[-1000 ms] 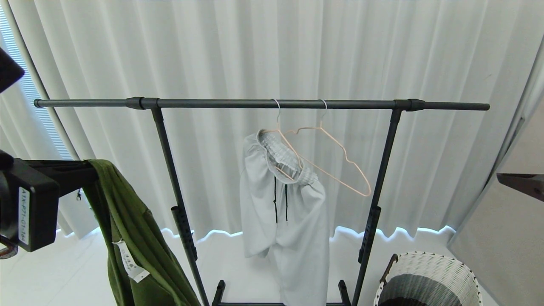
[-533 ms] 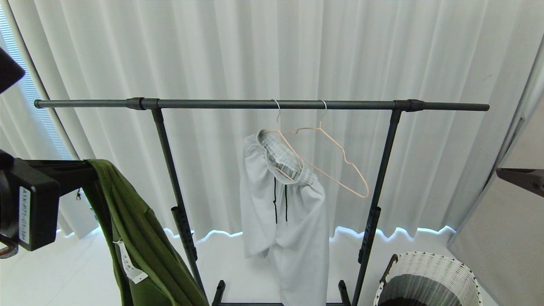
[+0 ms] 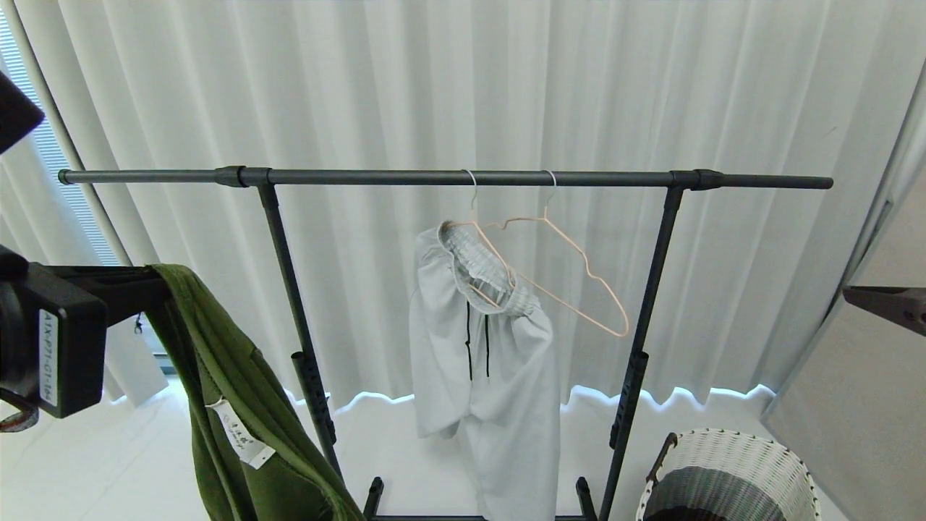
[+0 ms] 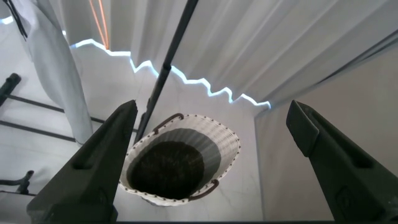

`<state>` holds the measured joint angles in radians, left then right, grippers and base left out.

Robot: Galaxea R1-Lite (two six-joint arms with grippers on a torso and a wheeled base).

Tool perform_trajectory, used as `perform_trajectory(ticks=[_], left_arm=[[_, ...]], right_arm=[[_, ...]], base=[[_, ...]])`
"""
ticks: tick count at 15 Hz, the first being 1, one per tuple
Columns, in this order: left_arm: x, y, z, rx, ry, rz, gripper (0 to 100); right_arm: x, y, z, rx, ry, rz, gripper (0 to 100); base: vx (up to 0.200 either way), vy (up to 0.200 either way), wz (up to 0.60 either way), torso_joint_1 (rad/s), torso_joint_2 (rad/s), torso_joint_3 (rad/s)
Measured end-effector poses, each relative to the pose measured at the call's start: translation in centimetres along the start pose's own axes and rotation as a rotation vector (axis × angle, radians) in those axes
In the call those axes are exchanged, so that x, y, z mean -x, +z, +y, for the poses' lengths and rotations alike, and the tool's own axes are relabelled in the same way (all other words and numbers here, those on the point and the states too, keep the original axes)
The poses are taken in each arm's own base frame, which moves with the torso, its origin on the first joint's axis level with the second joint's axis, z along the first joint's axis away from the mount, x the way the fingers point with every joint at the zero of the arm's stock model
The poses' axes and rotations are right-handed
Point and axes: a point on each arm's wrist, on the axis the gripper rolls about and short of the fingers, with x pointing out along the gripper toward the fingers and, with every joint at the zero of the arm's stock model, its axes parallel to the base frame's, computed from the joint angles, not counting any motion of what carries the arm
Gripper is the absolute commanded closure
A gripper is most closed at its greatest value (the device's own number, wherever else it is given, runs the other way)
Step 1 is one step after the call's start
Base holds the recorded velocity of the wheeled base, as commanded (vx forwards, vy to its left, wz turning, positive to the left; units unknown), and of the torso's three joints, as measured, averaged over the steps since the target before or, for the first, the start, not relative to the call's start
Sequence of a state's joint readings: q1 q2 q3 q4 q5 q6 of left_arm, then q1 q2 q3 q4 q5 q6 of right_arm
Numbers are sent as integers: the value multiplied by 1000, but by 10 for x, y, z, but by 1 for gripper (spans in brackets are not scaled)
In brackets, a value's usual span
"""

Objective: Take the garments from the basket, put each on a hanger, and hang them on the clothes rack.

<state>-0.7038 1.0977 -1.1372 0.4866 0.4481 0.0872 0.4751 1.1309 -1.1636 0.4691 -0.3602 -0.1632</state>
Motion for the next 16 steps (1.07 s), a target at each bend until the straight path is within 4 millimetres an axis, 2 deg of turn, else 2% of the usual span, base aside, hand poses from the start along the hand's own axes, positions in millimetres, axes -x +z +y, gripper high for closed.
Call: perform_trajectory(ticks=[12,15,16], left_arm=[[0,-1,0,-18,5,-6,100],[-1,-1,0,-32,34,0,100],[-1,-1,0,-33,35,1,100]], right_arm=[[-7,-5,-3,-11,-28,36,0],[-8,-6,-2,-11,-29,40,0],[-8,-5,-2,-15,-31,26,0]], base=[[0,0,0,0,0,0],[0,200,0,1,2,2],[0,0,0,0,0,0]])
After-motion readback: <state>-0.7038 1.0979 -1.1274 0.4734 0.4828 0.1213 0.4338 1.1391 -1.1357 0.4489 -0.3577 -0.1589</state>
